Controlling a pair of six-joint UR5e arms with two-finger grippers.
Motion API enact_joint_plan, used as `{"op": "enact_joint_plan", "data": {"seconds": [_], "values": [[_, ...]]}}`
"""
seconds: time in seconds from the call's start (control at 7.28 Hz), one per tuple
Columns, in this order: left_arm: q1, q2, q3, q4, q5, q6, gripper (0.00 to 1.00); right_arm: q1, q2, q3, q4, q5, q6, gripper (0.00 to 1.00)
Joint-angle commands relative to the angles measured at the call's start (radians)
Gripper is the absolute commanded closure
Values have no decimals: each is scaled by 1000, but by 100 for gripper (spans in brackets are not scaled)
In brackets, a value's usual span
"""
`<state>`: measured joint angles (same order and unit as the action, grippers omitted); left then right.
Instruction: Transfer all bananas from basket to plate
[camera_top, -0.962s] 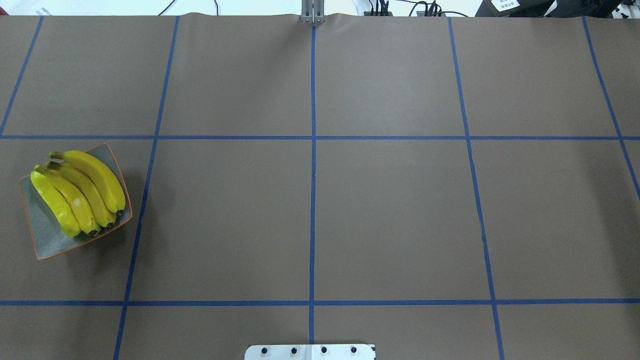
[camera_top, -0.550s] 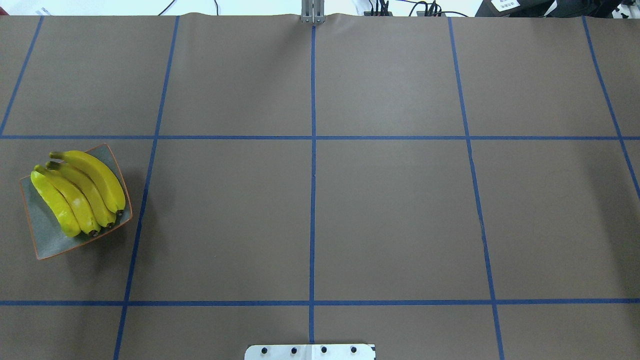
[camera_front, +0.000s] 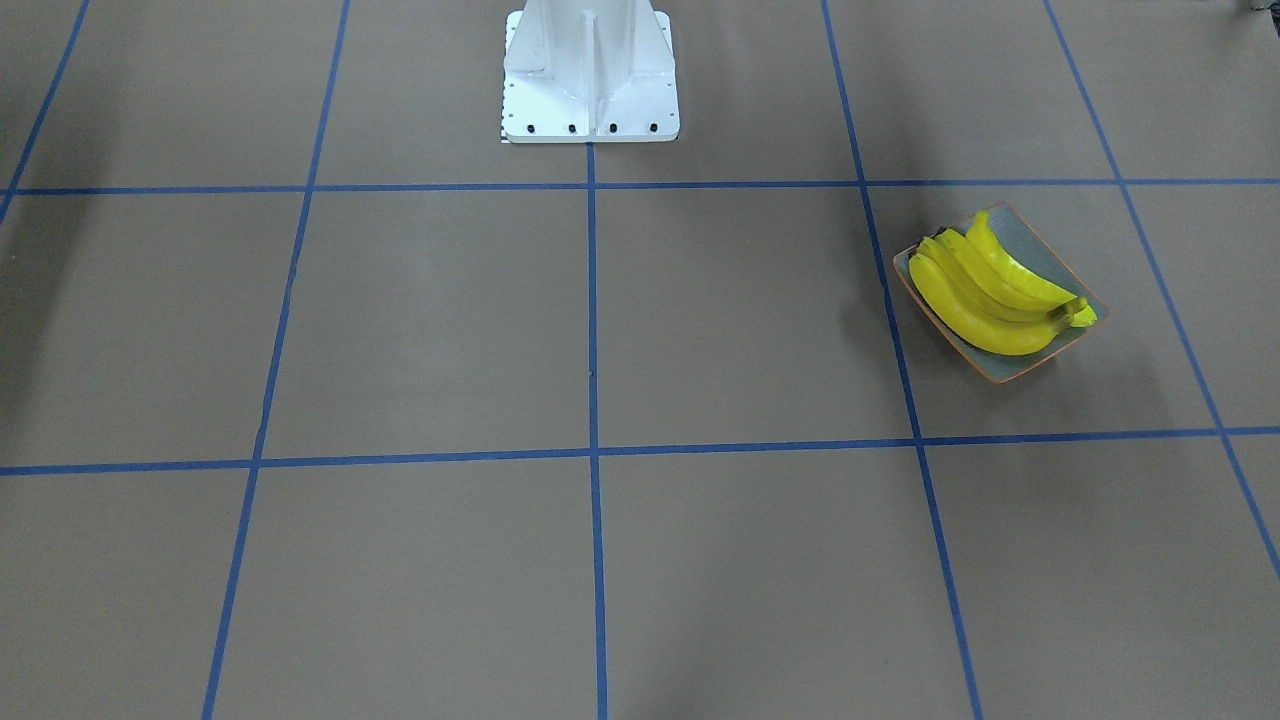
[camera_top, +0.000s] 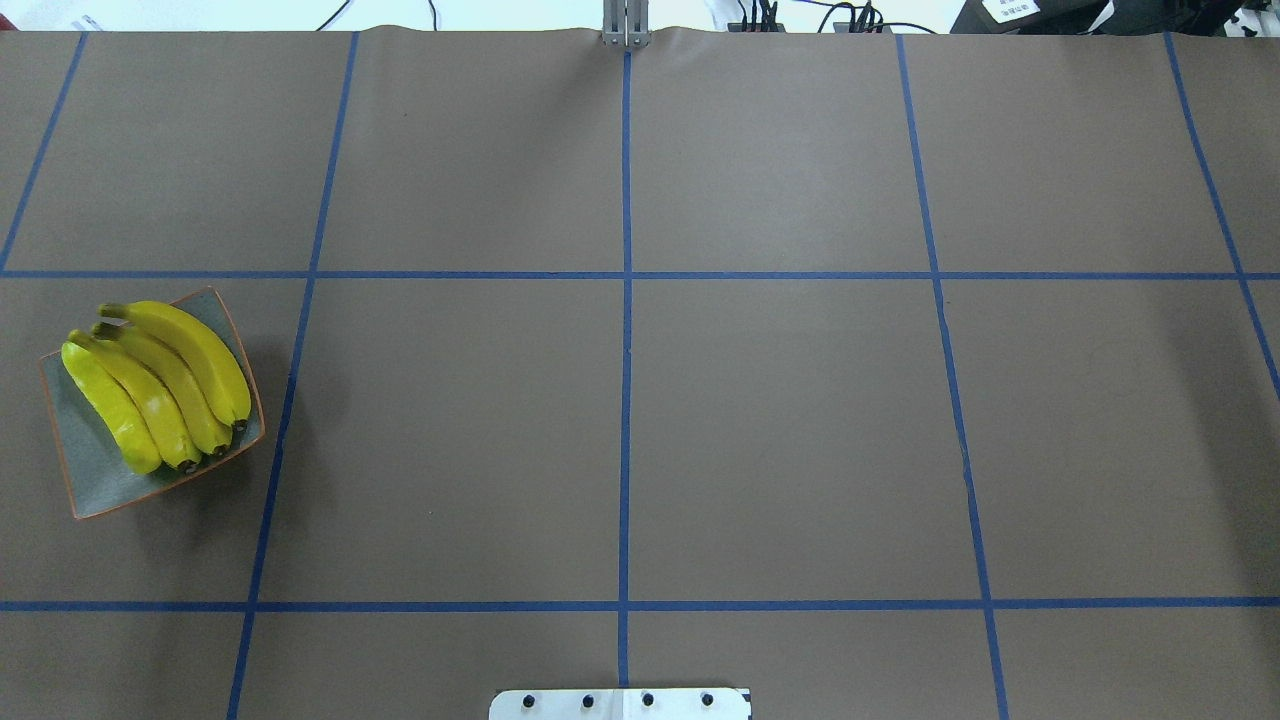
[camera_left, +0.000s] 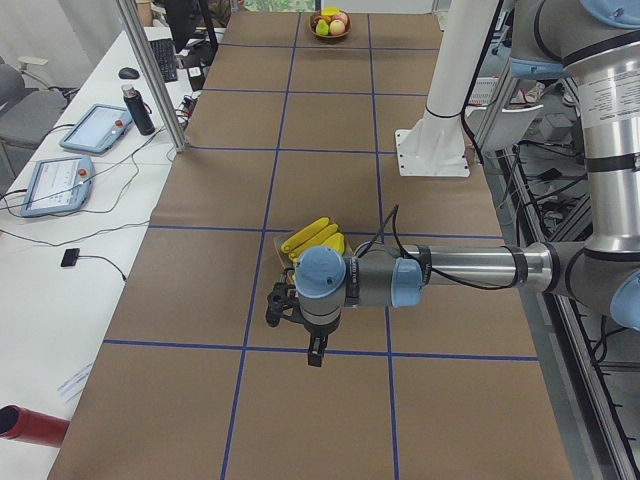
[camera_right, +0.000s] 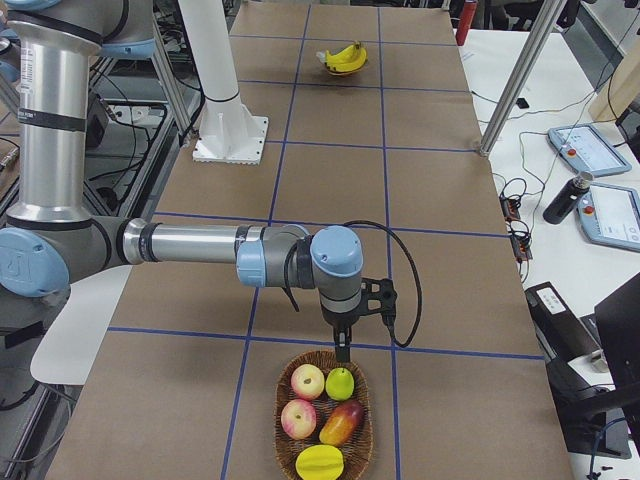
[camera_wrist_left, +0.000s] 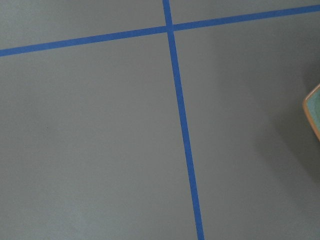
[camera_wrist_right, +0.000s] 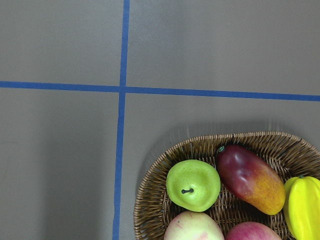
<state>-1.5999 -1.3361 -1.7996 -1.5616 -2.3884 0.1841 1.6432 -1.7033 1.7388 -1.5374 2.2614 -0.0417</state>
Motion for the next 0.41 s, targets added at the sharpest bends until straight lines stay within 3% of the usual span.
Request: {"op": "enact_joint_plan", "data": {"seconds": [0.0, 0.27], "values": [[0, 11, -3, 0, 0, 0, 0, -3, 1, -1, 2, 0, -1, 0], [0, 12, -1, 0, -2, -2, 0, -3, -1, -1, 3, 0, -1, 0]]}}
